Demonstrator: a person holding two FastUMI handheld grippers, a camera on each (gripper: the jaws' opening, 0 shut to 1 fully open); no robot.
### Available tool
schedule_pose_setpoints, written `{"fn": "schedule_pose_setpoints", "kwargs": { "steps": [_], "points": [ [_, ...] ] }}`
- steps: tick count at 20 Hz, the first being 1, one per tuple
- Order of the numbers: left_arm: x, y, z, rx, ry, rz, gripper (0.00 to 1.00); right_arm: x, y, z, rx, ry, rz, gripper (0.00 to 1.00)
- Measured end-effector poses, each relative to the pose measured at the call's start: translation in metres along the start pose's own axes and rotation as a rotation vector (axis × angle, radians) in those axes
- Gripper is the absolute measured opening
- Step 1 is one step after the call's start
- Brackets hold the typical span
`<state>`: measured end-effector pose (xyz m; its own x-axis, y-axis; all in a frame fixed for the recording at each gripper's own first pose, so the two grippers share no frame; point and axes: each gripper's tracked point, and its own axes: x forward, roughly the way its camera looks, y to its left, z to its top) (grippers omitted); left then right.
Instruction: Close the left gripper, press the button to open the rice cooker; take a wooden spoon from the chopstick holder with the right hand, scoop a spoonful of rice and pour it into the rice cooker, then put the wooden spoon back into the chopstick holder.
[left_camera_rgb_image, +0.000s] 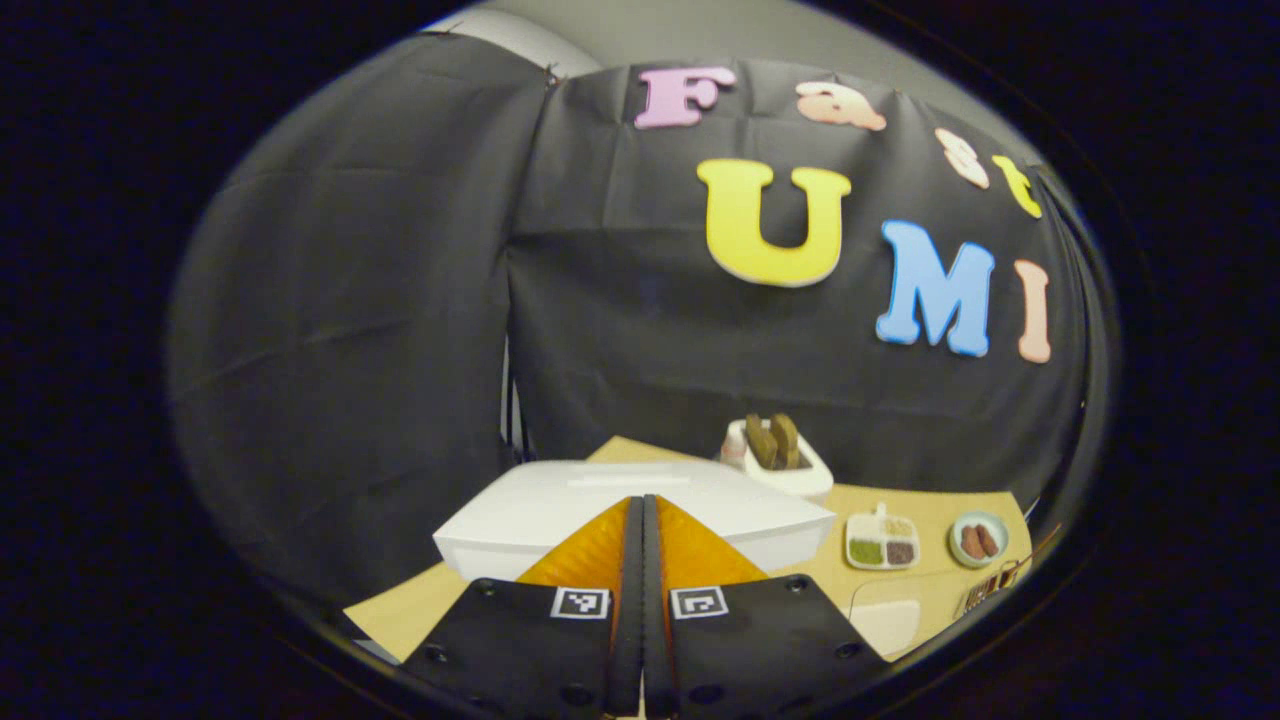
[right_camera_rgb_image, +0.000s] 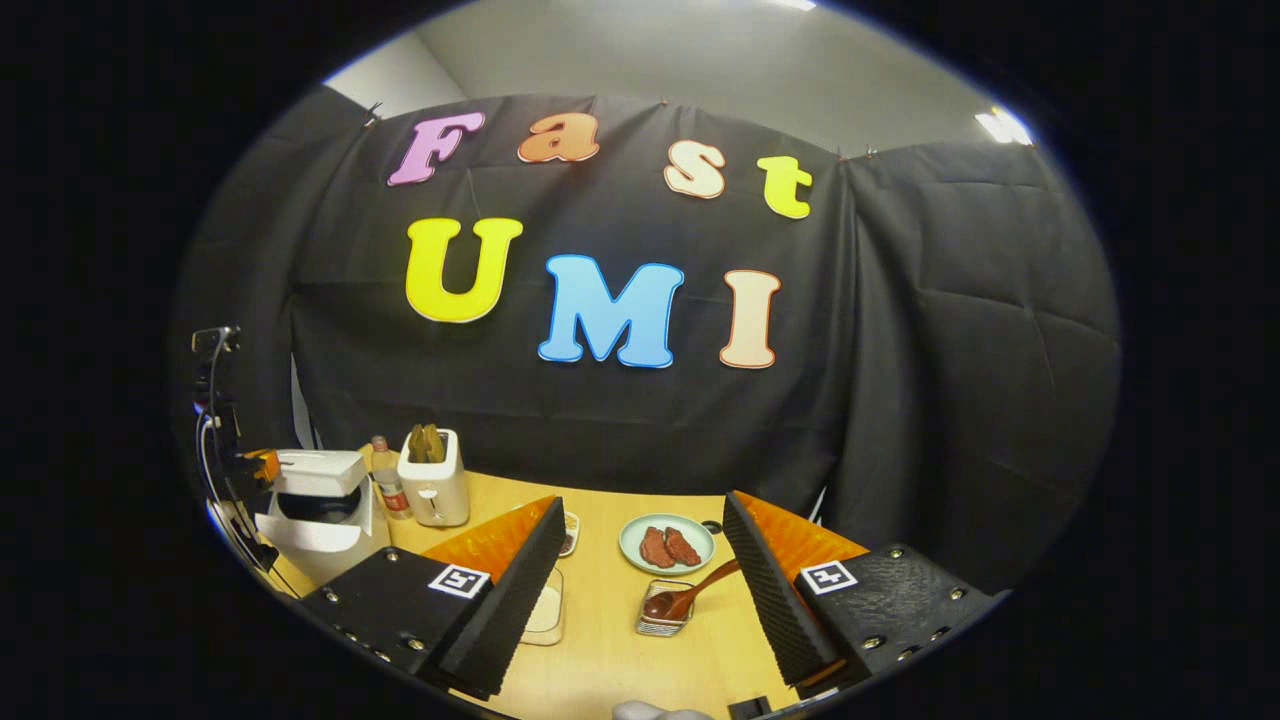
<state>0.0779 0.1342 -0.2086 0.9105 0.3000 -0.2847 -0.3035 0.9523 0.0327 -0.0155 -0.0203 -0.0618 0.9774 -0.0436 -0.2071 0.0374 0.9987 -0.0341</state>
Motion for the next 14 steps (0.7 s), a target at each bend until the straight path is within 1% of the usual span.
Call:
{"fn": "schedule_pose_setpoints", "kwargs": {
  "steps": [2, 3, 6, 8, 11, 14],
  "points": [
    [-0.020, -0.014, 0.038, 0.007, -0.068, -0.045, 0.08, 0.000, -0.001, 0.001, 0.021, -0.008, 0.001, 0.97],
    [-0.032, -0.026, 0.054, 0.001, -0.098, -0.087, 0.08, 0.000, -0.003, 0.003, 0.027, -0.019, 0.000, 0.97],
    [-0.059, -0.052, 0.090, 0.031, -0.163, -0.167, 0.08, 0.001, -0.007, 0.005, 0.047, -0.036, -0.009, 0.97],
    [-0.072, -0.074, 0.092, 0.033, -0.155, -0.224, 0.08, 0.004, -0.005, 0.002, 0.078, -0.028, 0.000, 0.97],
    [-0.087, -0.091, 0.082, 0.043, -0.135, -0.254, 0.08, 0.006, -0.014, -0.003, 0.090, -0.028, -0.019, 0.97],
    [-0.103, -0.108, 0.066, 0.032, -0.098, -0.291, 0.08, 0.006, -0.022, -0.011, 0.111, -0.014, -0.034, 0.97]
  ]
}}
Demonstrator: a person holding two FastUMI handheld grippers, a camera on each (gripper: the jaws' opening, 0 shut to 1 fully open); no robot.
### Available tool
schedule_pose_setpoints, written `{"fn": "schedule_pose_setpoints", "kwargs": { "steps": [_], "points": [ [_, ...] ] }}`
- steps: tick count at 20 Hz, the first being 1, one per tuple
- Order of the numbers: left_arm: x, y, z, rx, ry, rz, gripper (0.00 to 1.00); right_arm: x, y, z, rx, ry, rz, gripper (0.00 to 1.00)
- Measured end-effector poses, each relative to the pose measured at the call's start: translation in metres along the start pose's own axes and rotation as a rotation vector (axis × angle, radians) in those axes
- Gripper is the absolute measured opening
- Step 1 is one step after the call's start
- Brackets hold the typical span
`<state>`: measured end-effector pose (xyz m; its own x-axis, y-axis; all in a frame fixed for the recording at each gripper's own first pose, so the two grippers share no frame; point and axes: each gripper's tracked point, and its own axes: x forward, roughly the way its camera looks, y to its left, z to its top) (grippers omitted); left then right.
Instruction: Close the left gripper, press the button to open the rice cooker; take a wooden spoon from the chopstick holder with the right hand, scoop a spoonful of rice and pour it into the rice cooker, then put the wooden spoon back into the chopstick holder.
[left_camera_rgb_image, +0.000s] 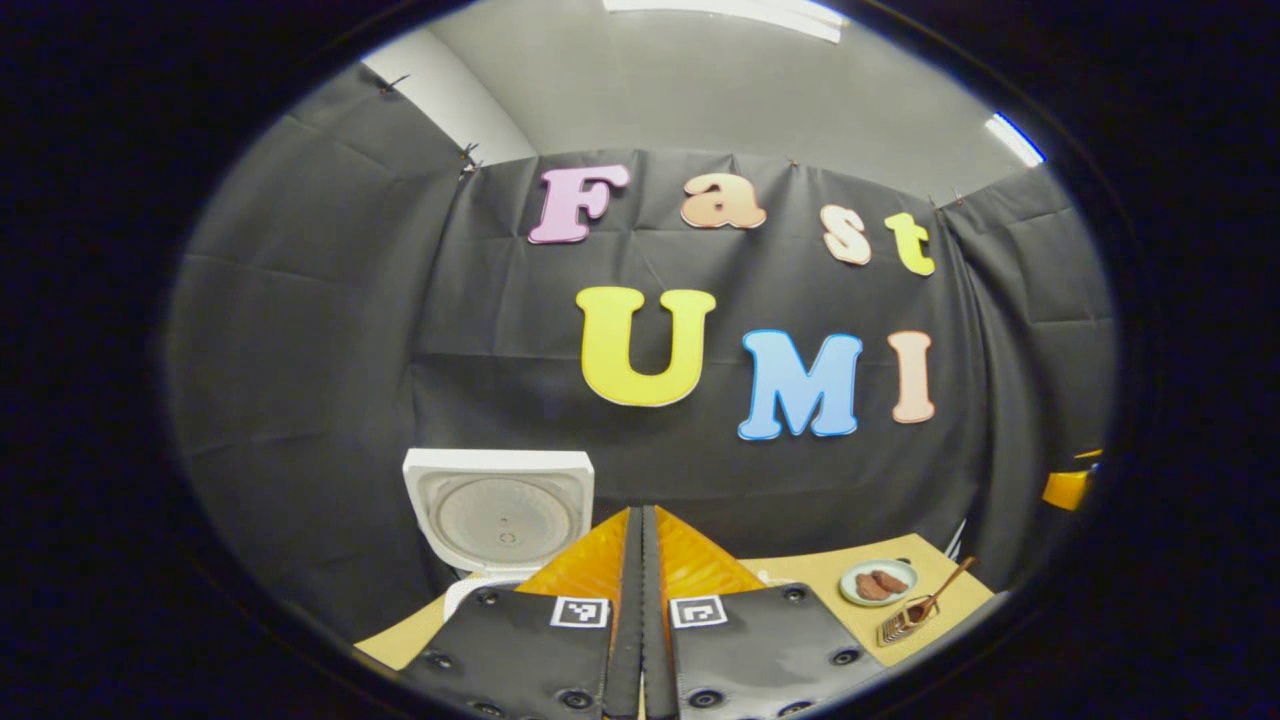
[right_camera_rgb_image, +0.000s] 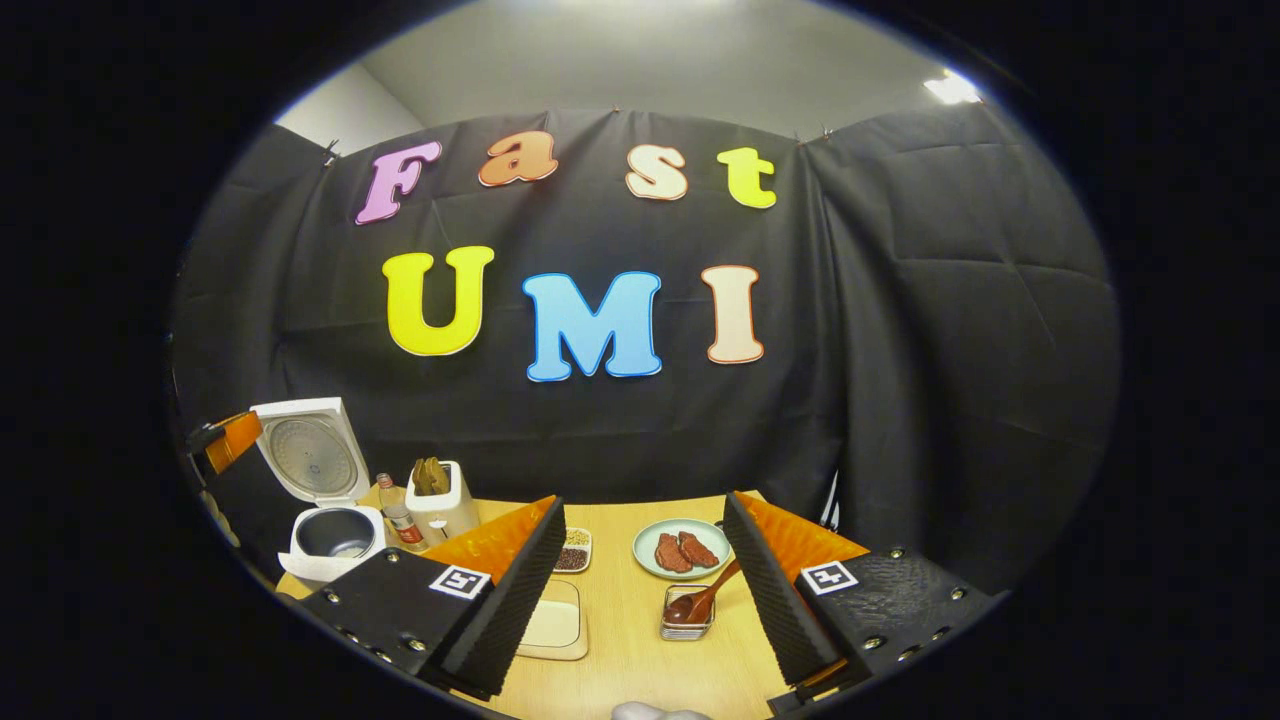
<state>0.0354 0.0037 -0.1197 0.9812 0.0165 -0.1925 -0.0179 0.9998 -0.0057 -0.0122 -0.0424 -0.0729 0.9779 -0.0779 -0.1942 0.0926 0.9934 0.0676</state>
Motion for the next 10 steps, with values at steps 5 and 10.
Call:
{"fn": "schedule_pose_setpoints", "kwargs": {
  "steps": [5, 10],
  "points": [
    [-0.013, -0.016, 0.000, -0.008, -0.018, 0.007, 0.29, 0.000, -0.012, 0.003, -0.001, -0.009, -0.025, 0.97],
    [-0.015, -0.026, 0.002, 0.025, -0.036, -0.015, 0.94, 0.003, -0.016, -0.004, 0.004, -0.016, -0.028, 0.97]
  ]
}}
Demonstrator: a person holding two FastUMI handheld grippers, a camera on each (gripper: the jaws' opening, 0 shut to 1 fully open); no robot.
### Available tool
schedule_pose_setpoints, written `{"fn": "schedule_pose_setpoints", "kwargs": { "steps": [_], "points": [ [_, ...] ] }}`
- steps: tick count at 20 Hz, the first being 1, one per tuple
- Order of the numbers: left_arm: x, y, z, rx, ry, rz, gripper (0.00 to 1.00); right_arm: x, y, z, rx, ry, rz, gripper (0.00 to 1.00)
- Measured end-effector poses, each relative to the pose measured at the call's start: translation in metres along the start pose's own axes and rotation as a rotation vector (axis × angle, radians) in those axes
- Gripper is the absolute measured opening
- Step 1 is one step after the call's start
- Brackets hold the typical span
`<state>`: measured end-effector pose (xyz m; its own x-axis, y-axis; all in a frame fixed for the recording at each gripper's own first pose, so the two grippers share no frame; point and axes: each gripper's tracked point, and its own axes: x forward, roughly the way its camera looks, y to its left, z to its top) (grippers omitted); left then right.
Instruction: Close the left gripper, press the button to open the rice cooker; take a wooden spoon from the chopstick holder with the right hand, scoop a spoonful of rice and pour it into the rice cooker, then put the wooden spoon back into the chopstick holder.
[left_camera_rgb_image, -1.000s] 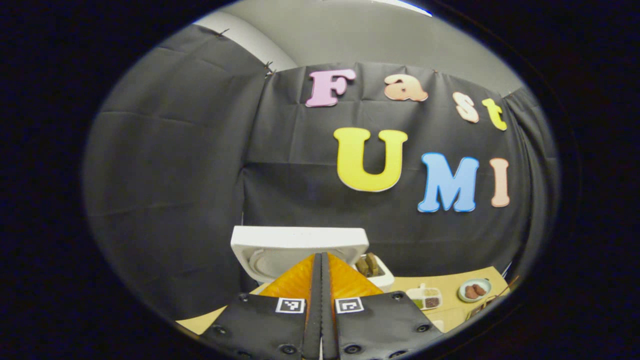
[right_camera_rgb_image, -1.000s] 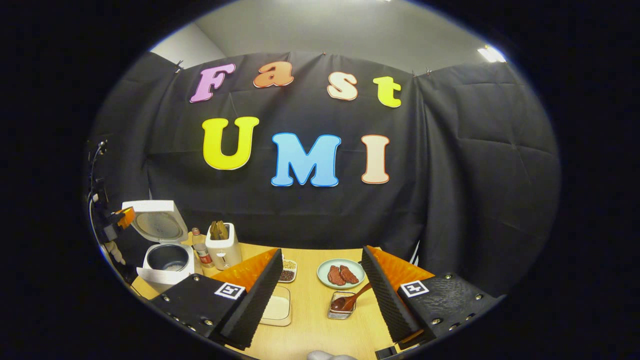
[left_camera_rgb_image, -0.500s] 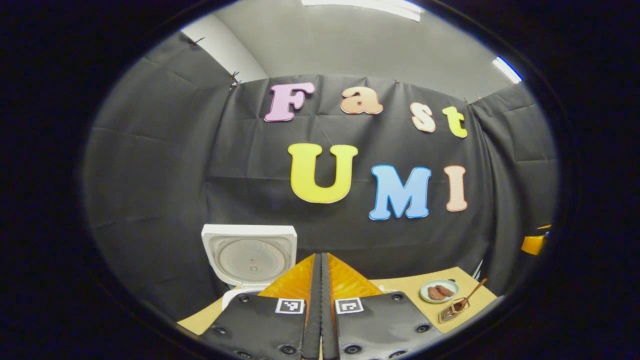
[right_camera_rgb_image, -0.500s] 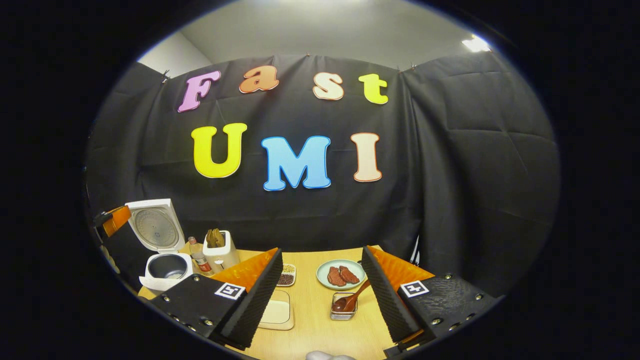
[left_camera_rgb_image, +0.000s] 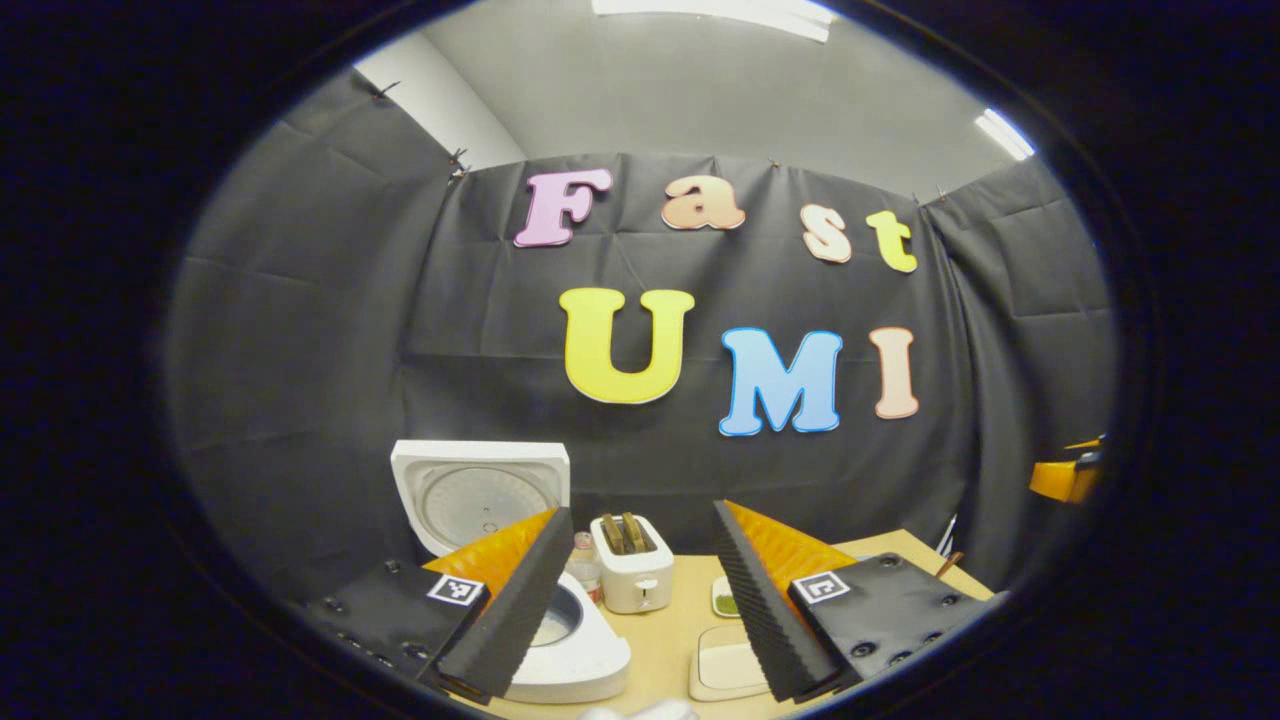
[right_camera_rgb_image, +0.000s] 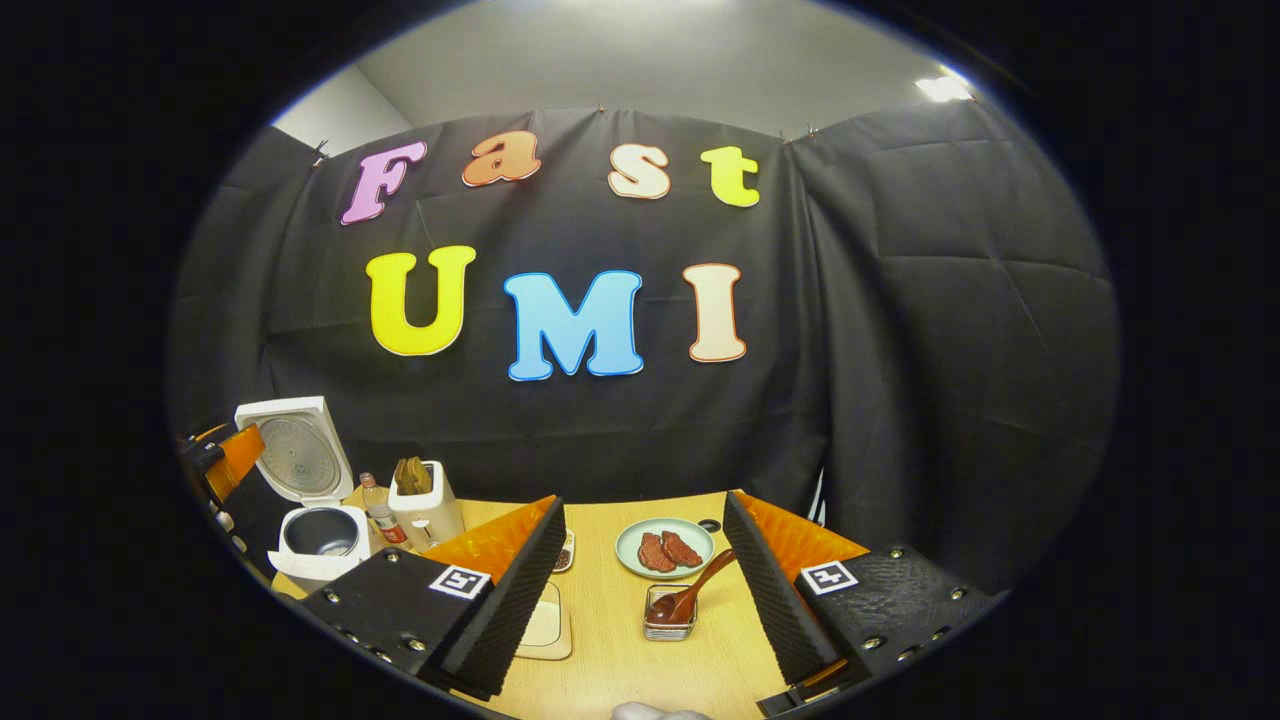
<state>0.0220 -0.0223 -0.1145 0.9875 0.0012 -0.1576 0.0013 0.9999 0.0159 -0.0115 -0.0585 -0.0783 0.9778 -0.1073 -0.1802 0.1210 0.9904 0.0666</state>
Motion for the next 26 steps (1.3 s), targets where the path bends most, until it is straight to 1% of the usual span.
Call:
{"fn": "schedule_pose_setpoints", "kwargs": {
  "steps": [1, 5, 7, 8, 9, 10, 12, 13, 14, 15, 18, 19, 21, 23, 24, 26],
  "points": [
    [-0.001, -0.001, 0.000, -0.001, -0.003, -0.005, 0.92, 0.001, -0.002, -0.003, 0.001, 0.001, -0.004, 0.97],
    [0.001, -0.009, 0.002, -0.012, -0.014, -0.018, 0.92, 0.009, -0.010, -0.038, 0.018, 0.043, -0.022, 0.97],
    [0.002, -0.014, 0.001, -0.009, -0.011, -0.021, 0.92, 0.013, -0.015, -0.070, 0.034, 0.088, -0.027, 0.97],
    [0.003, -0.018, 0.001, -0.009, -0.011, -0.025, 0.94, 0.017, -0.018, -0.086, 0.046, 0.111, -0.029, 0.97],
    [0.004, -0.021, 0.000, 0.000, -0.006, -0.025, 0.92, 0.022, -0.022, -0.104, 0.065, 0.139, -0.031, 0.97],
    [0.005, -0.024, 0.002, 0.009, -0.007, -0.022, 0.92, 0.027, -0.025, -0.120, 0.084, 0.165, -0.032, 0.97],
    [0.005, -0.033, 0.000, 0.028, -0.007, -0.017, 0.95, 0.043, -0.035, -0.153, 0.123, 0.215, -0.034, 0.97],
    [0.004, -0.037, -0.001, 0.044, -0.004, -0.011, 0.92, 0.055, -0.042, -0.168, 0.139, 0.244, -0.036, 0.97],
    [0.004, -0.041, -0.002, 0.062, 0.001, -0.002, 0.95, 0.066, -0.049, -0.181, 0.158, 0.267, -0.040, 0.97],
    [0.005, -0.046, -0.001, 0.072, -0.007, 0.005, 0.92, 0.079, -0.055, -0.191, 0.174, 0.284, -0.041, 0.97],
    [0.006, -0.066, 0.000, 0.082, -0.004, 0.002, 0.95, 0.119, -0.073, -0.214, 0.194, 0.315, -0.055, 0.97],
    [0.006, -0.071, 0.001, 0.081, -0.005, 0.003, 0.93, 0.135, -0.080, -0.220, 0.207, 0.321, -0.060, 0.97],
    [0.007, -0.079, 0.004, 0.075, -0.011, 0.011, 0.94, 0.167, -0.090, -0.231, 0.248, 0.330, -0.066, 0.97],
    [0.009, -0.082, -0.001, 0.090, -0.001, 0.024, 0.96, 0.198, -0.092, -0.245, 0.277, 0.356, -0.060, 0.97],
    [0.011, -0.084, -0.005, 0.099, 0.008, 0.032, 0.94, 0.212, -0.090, -0.250, 0.301, 0.367, -0.045, 0.97],
    [0.013, -0.084, -0.013, 0.109, 0.027, 0.050, 0.94, 0.238, -0.087, -0.262, 0.326, 0.393, -0.034, 0.98]
  ]
}}
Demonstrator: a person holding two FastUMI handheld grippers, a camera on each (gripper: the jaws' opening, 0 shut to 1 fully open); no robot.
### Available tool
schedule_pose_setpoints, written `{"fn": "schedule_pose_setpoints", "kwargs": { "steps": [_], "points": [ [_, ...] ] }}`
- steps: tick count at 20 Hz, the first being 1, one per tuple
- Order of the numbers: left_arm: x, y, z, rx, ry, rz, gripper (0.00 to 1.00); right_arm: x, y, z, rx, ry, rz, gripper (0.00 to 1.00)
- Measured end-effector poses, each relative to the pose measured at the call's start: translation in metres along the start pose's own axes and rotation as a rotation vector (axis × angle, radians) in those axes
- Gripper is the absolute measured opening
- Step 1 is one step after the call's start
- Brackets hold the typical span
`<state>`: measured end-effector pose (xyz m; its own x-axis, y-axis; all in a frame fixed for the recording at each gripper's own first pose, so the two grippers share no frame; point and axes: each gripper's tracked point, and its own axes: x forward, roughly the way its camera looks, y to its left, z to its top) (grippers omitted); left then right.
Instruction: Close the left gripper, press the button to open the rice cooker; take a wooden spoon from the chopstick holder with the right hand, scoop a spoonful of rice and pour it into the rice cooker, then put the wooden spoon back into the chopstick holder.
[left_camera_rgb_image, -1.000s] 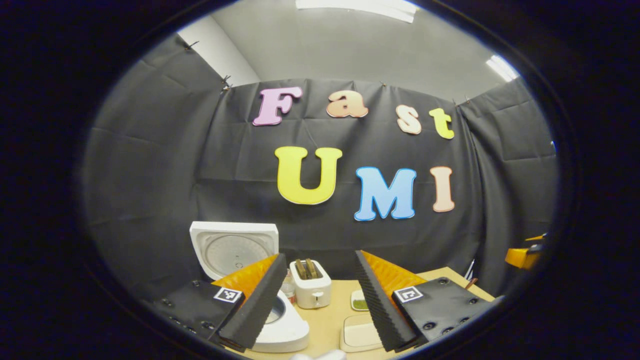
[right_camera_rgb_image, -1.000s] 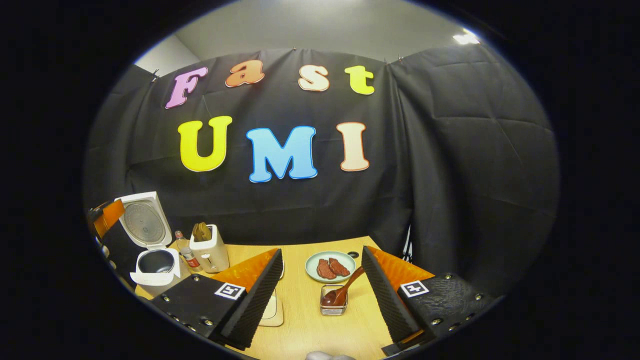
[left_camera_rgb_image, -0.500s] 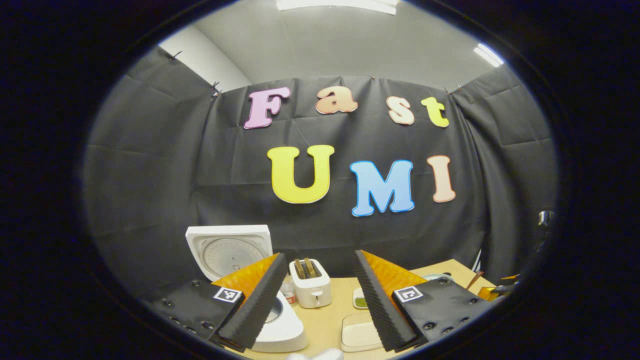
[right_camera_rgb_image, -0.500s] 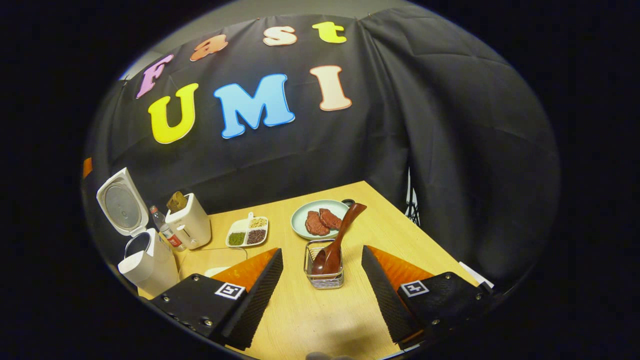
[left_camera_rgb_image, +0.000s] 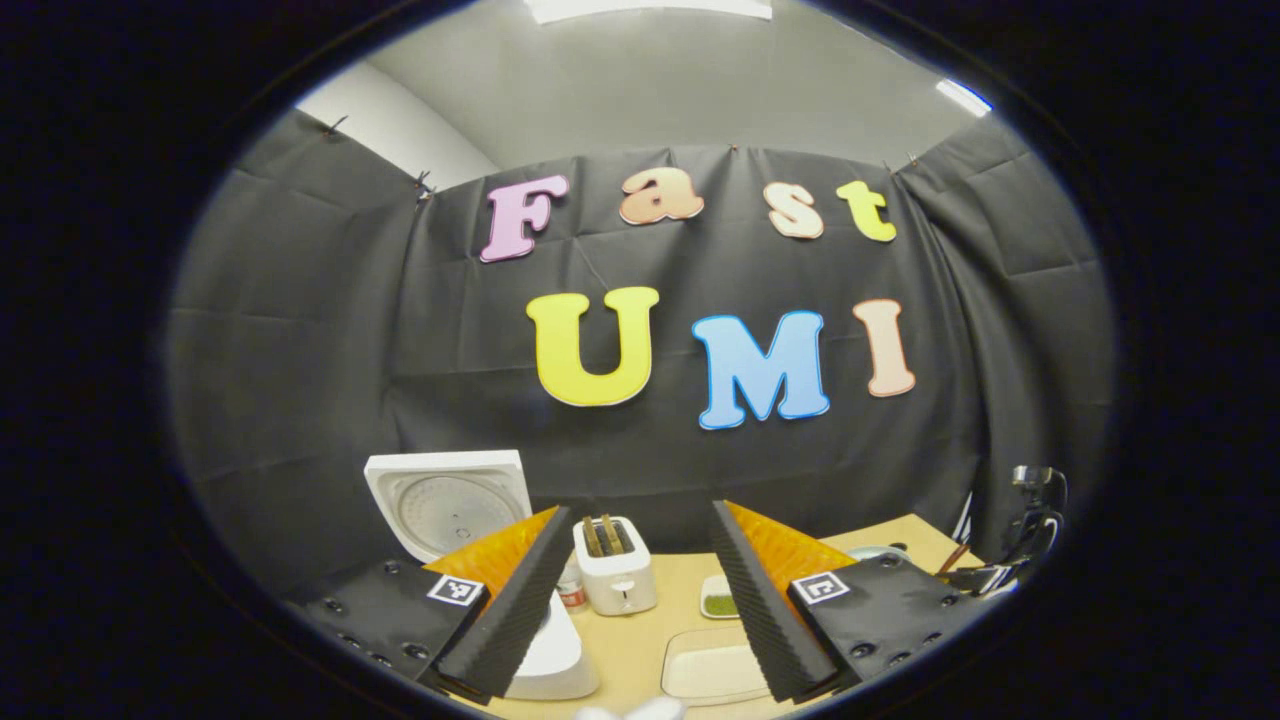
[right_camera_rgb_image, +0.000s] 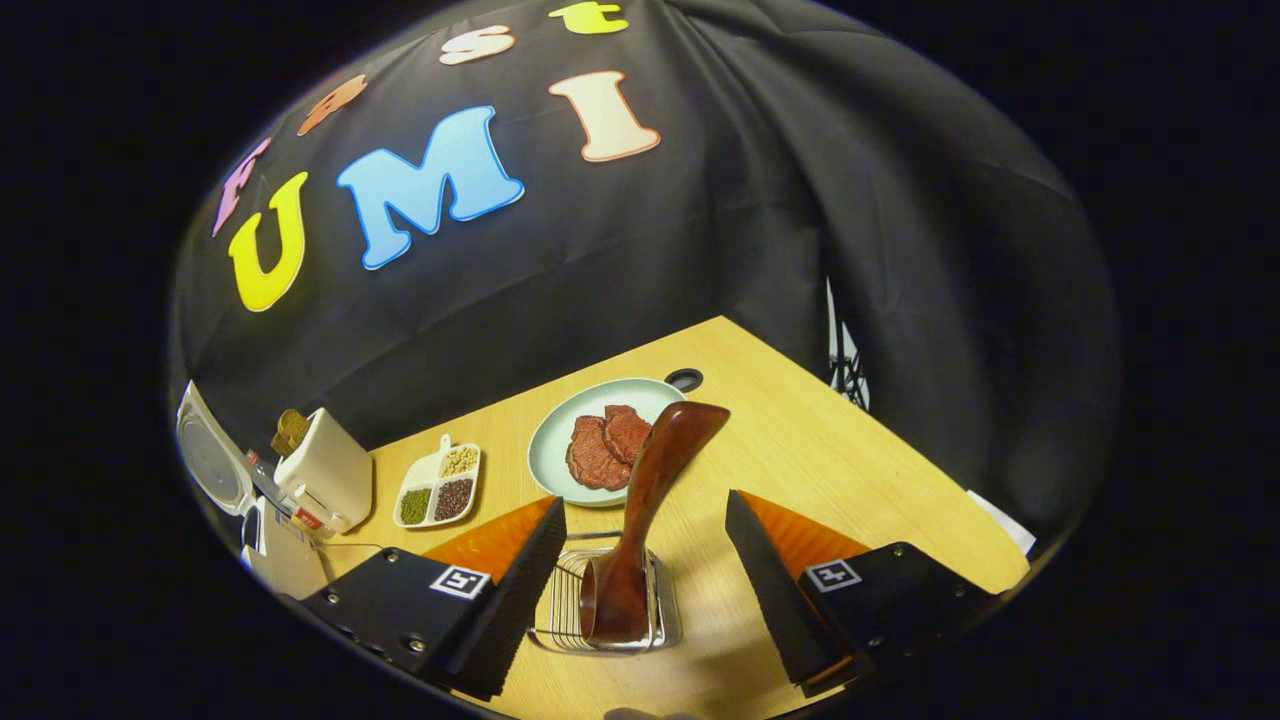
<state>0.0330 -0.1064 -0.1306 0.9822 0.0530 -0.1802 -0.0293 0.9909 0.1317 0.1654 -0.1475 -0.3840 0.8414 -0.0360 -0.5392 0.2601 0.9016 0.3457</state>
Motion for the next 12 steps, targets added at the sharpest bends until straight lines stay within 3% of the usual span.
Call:
{"fn": "schedule_pose_setpoints", "kwargs": {
  "steps": [8, 10, 11, 12],
  "points": [
    [0.009, -0.003, -0.025, 0.029, 0.062, 0.036, 0.98, 0.038, -0.002, -0.003, 0.021, 0.051, 0.019, 0.96],
    [0.010, -0.005, -0.024, 0.025, 0.064, 0.035, 0.94, 0.040, -0.004, -0.001, 0.022, 0.047, 0.014, 0.84],
    [0.012, -0.005, -0.026, 0.024, 0.065, 0.030, 0.95, 0.039, -0.008, 0.000, 0.020, 0.045, -0.005, 0.59],
    [0.012, -0.004, -0.025, 0.029, 0.066, 0.031, 0.95, 0.038, -0.005, 0.000, 0.026, 0.046, 0.003, 0.48]
  ]
}}
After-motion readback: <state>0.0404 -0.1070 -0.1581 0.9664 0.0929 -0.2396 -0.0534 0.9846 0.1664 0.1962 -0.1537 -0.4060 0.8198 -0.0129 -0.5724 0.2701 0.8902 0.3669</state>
